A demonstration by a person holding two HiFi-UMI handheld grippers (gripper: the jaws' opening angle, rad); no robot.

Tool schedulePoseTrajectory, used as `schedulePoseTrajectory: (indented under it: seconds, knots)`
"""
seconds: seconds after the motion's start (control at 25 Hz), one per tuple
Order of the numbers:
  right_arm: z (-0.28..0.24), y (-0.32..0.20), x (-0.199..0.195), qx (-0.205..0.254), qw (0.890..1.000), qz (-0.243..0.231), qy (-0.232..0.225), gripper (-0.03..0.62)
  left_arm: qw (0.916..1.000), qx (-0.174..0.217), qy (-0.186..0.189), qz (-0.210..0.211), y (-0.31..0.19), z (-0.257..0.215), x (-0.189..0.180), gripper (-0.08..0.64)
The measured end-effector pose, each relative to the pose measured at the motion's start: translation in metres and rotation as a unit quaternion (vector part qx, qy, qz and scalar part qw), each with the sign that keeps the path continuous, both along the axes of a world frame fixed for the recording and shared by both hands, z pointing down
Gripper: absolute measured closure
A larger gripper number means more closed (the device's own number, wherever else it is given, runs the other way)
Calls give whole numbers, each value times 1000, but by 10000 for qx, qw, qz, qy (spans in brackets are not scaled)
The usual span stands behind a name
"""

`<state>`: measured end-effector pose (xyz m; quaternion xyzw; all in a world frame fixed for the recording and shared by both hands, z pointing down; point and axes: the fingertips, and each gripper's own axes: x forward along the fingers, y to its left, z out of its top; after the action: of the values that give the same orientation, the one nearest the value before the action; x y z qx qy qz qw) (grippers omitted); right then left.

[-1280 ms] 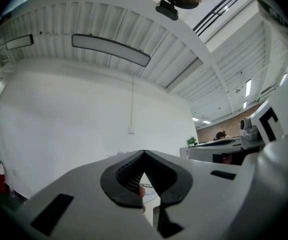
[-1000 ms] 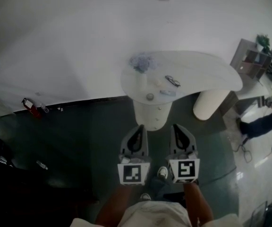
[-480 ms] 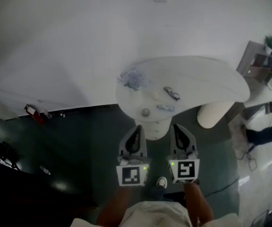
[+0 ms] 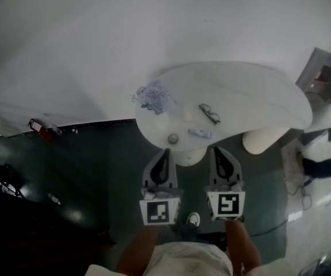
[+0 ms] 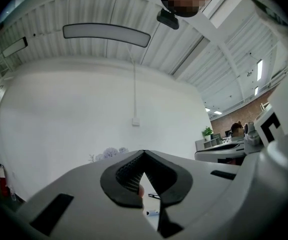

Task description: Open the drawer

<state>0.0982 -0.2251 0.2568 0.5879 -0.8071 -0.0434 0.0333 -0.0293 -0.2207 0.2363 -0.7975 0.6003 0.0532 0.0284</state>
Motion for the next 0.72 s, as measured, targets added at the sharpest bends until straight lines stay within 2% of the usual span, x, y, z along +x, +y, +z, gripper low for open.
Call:
schedulePoseTrajectory:
  seconds: [0.16, 0.36, 0.72]
  knots:
    - [19, -10, -8, -139, 9999, 32, -7, 588, 9999, -115, 12, 23, -12, 17, -9, 558]
    - [63, -14, -26, -368, 9993, 87, 75, 588, 9989, -465, 42, 76, -21, 58, -24, 558]
    - [188, -22, -53, -887, 9958, 181, 132, 588, 9943, -1040, -36, 248, -26, 178, -35, 558]
